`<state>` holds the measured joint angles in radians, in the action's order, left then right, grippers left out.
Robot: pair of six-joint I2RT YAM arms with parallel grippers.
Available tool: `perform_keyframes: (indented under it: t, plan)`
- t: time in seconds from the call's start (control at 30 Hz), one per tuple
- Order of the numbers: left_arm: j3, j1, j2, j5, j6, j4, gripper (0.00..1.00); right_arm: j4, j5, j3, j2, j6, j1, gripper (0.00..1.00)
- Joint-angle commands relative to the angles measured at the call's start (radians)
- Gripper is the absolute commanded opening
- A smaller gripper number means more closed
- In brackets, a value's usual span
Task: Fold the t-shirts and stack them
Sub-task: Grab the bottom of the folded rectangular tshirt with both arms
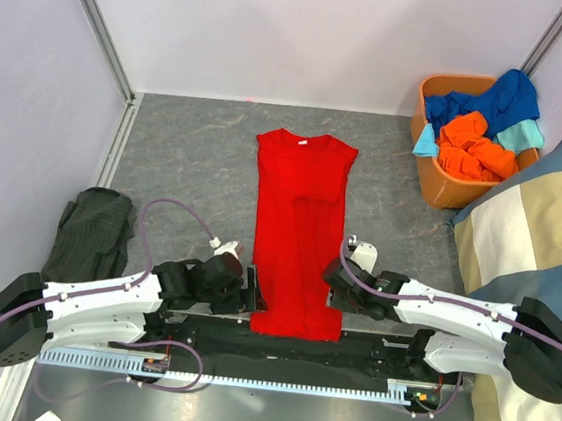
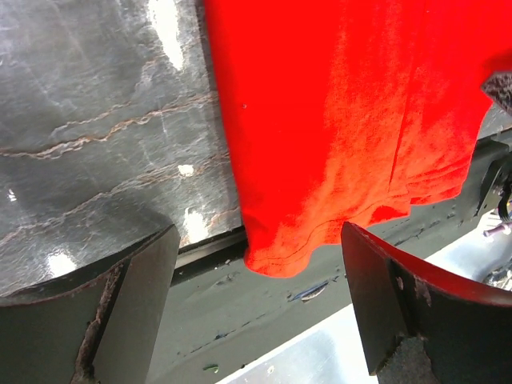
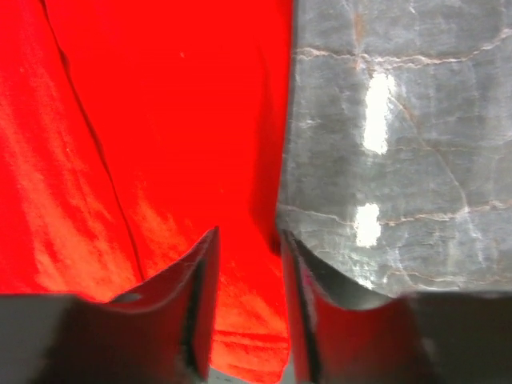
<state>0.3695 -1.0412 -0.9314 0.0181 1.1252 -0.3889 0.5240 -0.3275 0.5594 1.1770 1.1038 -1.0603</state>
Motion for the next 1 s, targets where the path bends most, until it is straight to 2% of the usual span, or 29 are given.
perform_keyframes:
  t: [0.0,0.17,0.4,0.5,0.63,0.97]
  plan:
    - [-0.023,-0.008,-0.036,0.034,0.038,-0.102,0.91,0.086,-0.008,-0.009,-0.065,0.030,-0.018,0.53]
    - [0.014,-0.023,-0.087,0.010,0.016,-0.068,0.91,0.184,-0.013,-0.019,-0.180,0.070,-0.030,0.57]
    - [0.048,-0.153,-0.127,0.020,0.077,-0.054,0.89,0.241,0.011,-0.061,-0.292,0.155,-0.099,0.55]
    - [0.046,-0.210,-0.136,0.040,0.119,-0.054,0.85,0.240,-0.005,-0.076,-0.289,0.220,-0.167,0.55]
    - [0.031,-0.229,-0.121,0.071,0.156,-0.053,0.82,0.217,-0.034,-0.090,-0.258,0.321,-0.272,0.55]
    - [0.032,-0.229,-0.150,0.112,0.165,0.013,0.81,0.131,-0.045,-0.164,-0.251,0.409,-0.329,0.54]
